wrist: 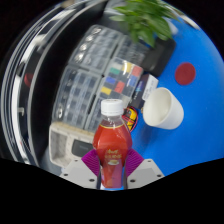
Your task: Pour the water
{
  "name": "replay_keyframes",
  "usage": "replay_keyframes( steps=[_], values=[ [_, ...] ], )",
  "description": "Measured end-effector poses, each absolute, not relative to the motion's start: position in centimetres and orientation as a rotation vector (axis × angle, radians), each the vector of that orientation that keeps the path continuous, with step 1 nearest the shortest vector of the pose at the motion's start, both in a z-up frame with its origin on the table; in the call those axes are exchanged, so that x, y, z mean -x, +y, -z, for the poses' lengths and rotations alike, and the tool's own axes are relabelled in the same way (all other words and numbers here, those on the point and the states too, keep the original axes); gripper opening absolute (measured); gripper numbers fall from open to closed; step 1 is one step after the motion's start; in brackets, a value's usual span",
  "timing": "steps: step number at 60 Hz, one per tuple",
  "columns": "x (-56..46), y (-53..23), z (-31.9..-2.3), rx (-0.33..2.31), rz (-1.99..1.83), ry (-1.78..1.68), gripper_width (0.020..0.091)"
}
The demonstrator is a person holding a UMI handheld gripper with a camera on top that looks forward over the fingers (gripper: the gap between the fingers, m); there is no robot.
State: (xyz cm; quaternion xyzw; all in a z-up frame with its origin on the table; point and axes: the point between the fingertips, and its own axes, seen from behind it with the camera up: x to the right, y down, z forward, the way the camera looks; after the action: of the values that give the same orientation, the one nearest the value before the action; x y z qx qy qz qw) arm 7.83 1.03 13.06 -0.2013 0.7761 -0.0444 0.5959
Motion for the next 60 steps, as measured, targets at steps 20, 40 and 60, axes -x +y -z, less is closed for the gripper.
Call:
replay_keyframes(
  steps=[20,40,60],
  values=[
    [-9.7,-0.8,-13.9,0.017,-0.37,1.798,0.0301],
    [-9.3,0.0,-13.6,0.019,-0.476,1.834,0.0301],
    [-9.6,-9.7,-23.7,0.851,0.5,1.571,0.0306]
  ],
)
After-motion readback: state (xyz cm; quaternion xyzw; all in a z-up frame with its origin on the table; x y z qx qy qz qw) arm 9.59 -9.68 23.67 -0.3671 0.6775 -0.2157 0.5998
